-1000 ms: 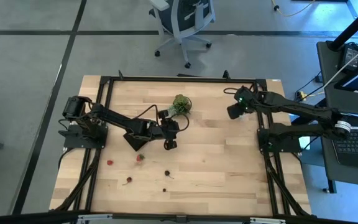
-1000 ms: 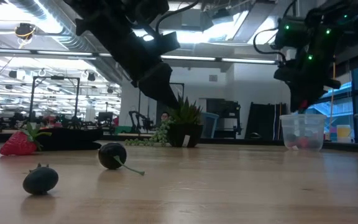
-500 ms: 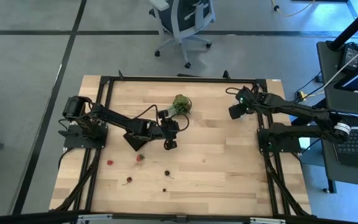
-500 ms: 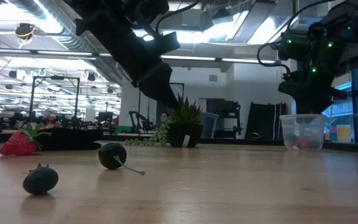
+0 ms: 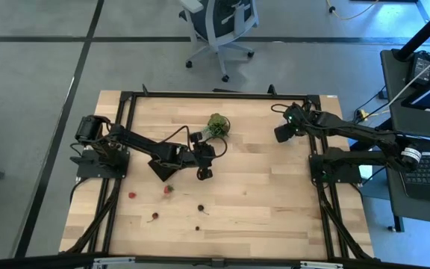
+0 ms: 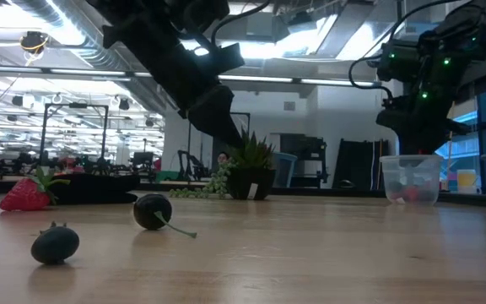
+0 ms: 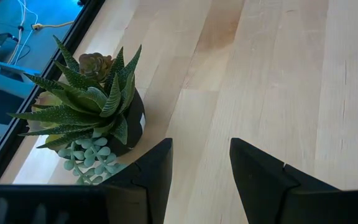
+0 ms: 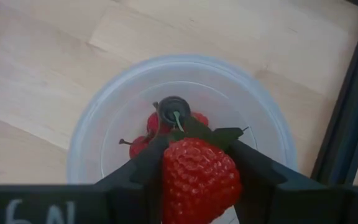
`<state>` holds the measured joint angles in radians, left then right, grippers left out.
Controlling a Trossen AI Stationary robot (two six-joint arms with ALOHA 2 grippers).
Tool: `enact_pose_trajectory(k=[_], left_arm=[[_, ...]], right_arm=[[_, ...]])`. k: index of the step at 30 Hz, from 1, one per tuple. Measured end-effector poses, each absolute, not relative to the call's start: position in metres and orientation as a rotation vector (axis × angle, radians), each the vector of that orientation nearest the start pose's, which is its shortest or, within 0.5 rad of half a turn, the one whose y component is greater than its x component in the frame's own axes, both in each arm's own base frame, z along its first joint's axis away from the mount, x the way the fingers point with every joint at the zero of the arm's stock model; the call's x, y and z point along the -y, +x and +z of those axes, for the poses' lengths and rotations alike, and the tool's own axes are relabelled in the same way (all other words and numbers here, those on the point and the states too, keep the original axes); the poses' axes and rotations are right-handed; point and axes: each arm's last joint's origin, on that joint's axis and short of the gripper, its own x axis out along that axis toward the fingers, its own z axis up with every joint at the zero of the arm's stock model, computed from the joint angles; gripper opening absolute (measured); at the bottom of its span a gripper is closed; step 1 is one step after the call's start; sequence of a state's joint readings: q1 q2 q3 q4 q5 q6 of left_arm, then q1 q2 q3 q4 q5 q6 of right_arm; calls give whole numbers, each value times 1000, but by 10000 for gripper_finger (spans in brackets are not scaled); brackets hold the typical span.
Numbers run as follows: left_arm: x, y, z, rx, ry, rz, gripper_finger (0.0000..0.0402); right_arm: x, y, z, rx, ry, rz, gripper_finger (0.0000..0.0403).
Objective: Pick and placing Produce into tupperware
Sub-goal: Put the right red strawberry into the bin, then put the black cherry into the bin
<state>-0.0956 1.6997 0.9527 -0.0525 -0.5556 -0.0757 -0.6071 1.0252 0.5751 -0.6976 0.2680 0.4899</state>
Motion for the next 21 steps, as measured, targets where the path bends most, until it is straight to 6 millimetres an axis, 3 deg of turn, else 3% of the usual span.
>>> enact_pose_trajectory(k=[14,21], left_arm=[[17,339,177,-748,194,461,153],[20,338,176,-764,245,435,153]], right_arm=[[105,137,191,-934,578,-1034,213],[105,151,216,-822,501,-964,231]])
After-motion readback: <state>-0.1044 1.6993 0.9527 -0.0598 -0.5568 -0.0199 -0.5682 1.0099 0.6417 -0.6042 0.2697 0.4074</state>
